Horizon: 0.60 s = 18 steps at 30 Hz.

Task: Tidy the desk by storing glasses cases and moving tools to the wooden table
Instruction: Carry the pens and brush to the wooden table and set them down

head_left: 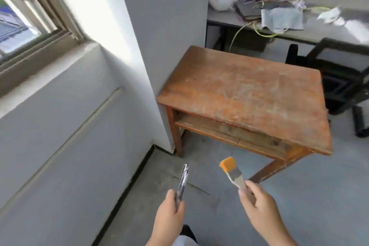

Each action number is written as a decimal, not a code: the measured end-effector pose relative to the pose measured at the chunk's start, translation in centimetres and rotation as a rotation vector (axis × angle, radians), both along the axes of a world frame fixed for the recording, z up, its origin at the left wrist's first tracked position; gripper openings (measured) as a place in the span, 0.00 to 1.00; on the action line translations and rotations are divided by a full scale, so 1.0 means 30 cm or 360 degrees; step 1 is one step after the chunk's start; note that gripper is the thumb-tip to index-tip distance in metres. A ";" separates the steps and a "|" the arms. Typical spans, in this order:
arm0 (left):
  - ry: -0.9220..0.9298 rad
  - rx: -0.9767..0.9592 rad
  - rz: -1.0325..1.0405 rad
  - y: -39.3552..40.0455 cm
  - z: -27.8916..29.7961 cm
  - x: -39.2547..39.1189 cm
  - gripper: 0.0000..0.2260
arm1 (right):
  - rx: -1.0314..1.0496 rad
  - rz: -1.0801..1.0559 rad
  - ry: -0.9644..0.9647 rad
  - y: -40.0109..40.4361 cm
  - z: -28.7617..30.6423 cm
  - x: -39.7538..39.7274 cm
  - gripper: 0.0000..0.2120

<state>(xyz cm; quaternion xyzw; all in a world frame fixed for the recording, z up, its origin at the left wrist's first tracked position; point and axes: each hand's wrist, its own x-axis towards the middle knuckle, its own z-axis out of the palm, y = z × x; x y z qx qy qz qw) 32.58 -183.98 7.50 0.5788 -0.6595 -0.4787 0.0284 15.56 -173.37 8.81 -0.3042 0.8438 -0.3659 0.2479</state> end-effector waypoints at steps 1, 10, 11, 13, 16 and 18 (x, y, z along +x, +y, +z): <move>0.0006 0.0011 0.0003 -0.033 -0.002 -0.031 0.15 | 0.0014 -0.0066 0.0008 -0.021 -0.006 -0.026 0.13; 0.0118 -0.0015 -0.0247 -0.555 -0.004 -0.339 0.09 | 0.0015 -0.0349 0.0135 -0.421 -0.001 -0.276 0.10; 0.0138 -0.0026 -0.0300 -0.628 0.011 -0.381 0.08 | -0.0014 -0.0327 0.0132 -0.496 0.014 -0.304 0.09; 0.0173 -0.0089 -0.0386 -0.762 0.037 -0.458 0.05 | -0.0033 -0.0321 0.0109 -0.638 0.042 -0.351 0.11; 0.0188 -0.0201 -0.0442 -0.947 0.055 -0.585 0.04 | -0.0037 -0.0425 0.0181 -0.814 0.064 -0.421 0.10; 0.0131 -0.0249 -0.0488 -1.041 0.060 -0.667 0.01 | 0.0010 -0.0514 0.0225 -0.892 0.054 -0.478 0.13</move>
